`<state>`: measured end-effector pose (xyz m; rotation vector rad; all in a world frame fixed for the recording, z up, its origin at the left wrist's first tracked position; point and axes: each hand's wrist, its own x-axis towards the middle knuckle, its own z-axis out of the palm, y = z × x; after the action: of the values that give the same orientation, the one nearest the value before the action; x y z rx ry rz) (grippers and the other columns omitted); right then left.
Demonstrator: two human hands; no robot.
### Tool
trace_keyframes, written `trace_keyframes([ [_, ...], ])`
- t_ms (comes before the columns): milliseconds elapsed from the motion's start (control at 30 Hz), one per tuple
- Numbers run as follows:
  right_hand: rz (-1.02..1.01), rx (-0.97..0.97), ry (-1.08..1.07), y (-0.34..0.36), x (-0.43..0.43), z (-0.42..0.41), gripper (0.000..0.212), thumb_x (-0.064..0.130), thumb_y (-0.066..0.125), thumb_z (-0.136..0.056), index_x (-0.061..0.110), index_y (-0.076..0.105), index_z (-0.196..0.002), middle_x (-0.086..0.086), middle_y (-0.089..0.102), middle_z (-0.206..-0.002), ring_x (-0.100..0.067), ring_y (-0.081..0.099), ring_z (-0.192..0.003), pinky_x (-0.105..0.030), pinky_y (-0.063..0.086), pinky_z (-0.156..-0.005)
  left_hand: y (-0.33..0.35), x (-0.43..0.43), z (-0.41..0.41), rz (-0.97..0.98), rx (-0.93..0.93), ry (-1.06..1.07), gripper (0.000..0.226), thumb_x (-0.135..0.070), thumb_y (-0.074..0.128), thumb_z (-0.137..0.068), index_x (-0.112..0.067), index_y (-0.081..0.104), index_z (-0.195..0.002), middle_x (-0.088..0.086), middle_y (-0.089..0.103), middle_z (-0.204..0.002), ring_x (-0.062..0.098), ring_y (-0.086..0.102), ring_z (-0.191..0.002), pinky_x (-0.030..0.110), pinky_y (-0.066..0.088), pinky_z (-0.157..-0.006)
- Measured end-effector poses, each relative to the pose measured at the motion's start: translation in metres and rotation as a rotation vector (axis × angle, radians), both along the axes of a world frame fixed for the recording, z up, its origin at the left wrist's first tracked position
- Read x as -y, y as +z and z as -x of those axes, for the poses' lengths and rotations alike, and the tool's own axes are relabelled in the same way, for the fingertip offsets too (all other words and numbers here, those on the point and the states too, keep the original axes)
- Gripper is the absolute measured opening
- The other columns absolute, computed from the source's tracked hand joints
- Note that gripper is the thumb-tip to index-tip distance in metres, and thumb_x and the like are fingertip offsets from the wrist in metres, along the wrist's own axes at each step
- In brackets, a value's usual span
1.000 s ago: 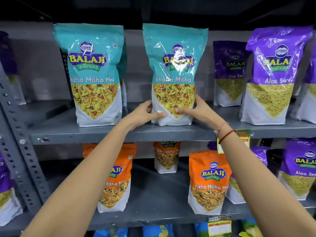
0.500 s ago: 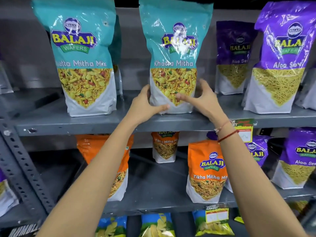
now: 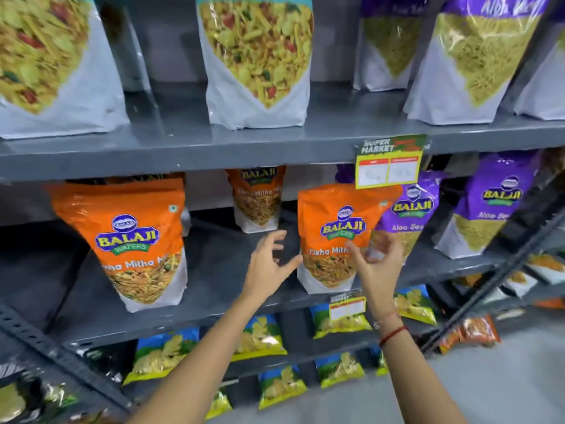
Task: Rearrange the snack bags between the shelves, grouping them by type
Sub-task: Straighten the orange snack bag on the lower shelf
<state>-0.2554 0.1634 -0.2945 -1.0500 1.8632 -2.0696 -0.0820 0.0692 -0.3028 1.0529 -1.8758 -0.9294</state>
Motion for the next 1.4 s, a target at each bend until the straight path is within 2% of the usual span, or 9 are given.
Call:
trace_keyframes([
  [67,-0.158,0.076,0.123,-0.029,0.0,0.016,0.077,0.026,0.083,-0.07,0.014,0.042,-0.134,-0.004,0.05,-0.128,0.014,0.051,-0.107,-0.012,0.047,-0.09,-0.028,0.006,0.012,-0.146,0.176,-0.069,0.081,-0.03,0.08,-0.071,-0.016,0.036,-0.138,0.008,0.042,-0.142,0.024,0.047,-0.127,0.034,0.046,-0.095],
  [133,-0.307,0.106,0.27,-0.053,0.006,0.03,0.093,0.033,0.088,-0.063,0.024,0.036,-0.14,-0.001,0.052,-0.137,-0.006,0.053,-0.122,-0.032,0.047,-0.101,-0.045,0.008,0.023,-0.201,0.28,-0.143,0.093,-0.03,0.083,-0.067,-0.015,0.029,-0.141,0.009,0.038,-0.146,0.027,0.039,-0.133,0.038,0.039,-0.1],
  [267,-0.506,0.085,0.407,-0.071,0.019,0.045,0.098,0.04,0.092,-0.049,0.025,0.042,-0.131,-0.001,0.06,-0.127,-0.019,0.058,-0.118,-0.046,0.047,-0.103,-0.057,0.007,0.042,-0.292,0.243,-0.192,0.082,-0.024,0.083,-0.067,-0.014,0.036,-0.134,0.01,0.052,-0.138,0.027,0.049,-0.126,0.036,0.044,-0.095],
  [400,-0.541,0.072,0.378,-0.067,0.028,0.047,0.079,0.016,0.093,-0.053,0.017,0.048,-0.118,-0.005,0.065,-0.112,-0.027,0.062,-0.11,-0.042,0.051,-0.095,-0.062,0.012,0.049,-0.287,0.228,-0.099,0.06,-0.019,0.076,-0.076,-0.01,0.044,-0.125,0.016,0.059,-0.128,0.032,0.054,-0.119,0.041,0.047,-0.093],
  [533,-0.512,0.019,0.37,-0.063,0.039,0.033,0.089,0.04,0.093,-0.041,0.019,0.052,-0.117,-0.003,0.068,-0.113,-0.02,0.065,-0.106,-0.04,0.054,-0.091,-0.06,0.023,0.033,-0.262,0.231,-0.07,0.058,-0.021,0.076,-0.075,-0.013,0.044,-0.124,0.017,0.06,-0.124,0.032,0.053,-0.117,0.043,0.047,-0.092],
  [700,-0.475,-0.03,0.414,-0.057,0.06,-0.004,0.074,0.022,0.093,-0.054,0.02,0.05,-0.114,0.004,0.063,-0.106,-0.008,0.06,-0.096,-0.012,0.046,-0.078,-0.055,0.038,-0.011,-0.218,0.194,-0.024,0.057,-0.017,0.078,-0.074,-0.011,0.048,-0.122,0.014,0.064,-0.12,0.028,0.06,-0.111,0.045,0.051,-0.092],
  [867,-0.472,-0.022,0.483,-0.065,0.074,-0.044,0.074,0.025,0.093,-0.054,0.02,0.05,-0.115,0.009,0.063,-0.104,-0.002,0.059,-0.095,-0.002,0.045,-0.072,-0.056,0.046,-0.055,-0.237,0.216,-0.006,0.062,-0.019,0.079,-0.073,-0.012,0.046,-0.124,0.011,0.066,-0.118,0.024,0.063,-0.106,0.038,0.051,-0.091],
  [1167,-0.517,-0.053,0.504,-0.07,0.088,-0.058,0.075,0.027,0.092,-0.057,0.022,0.047,-0.117,0.004,0.063,-0.113,-0.012,0.06,-0.106,-0.027,0.051,-0.091,-0.059,0.047,-0.068,-0.288,0.184,0.027,0.066,-0.015,0.078,-0.074,-0.011,0.042,-0.129,0.013,0.063,-0.124,0.026,0.06,-0.114,0.047,0.048,-0.098],
  [1400,-0.605,-0.056,0.489,-0.072,0.084,-0.057,0.087,0.026,0.09,-0.059,0.013,0.041,-0.13,-0.005,0.058,-0.129,-0.018,0.055,-0.118,-0.026,0.045,-0.091,-0.06,0.041,-0.069,-0.282,0.217,0.113,0.068,-0.019,0.078,-0.074,-0.009,0.04,-0.129,0.016,0.061,-0.126,0.031,0.059,-0.115,0.049,0.049,-0.095],
])
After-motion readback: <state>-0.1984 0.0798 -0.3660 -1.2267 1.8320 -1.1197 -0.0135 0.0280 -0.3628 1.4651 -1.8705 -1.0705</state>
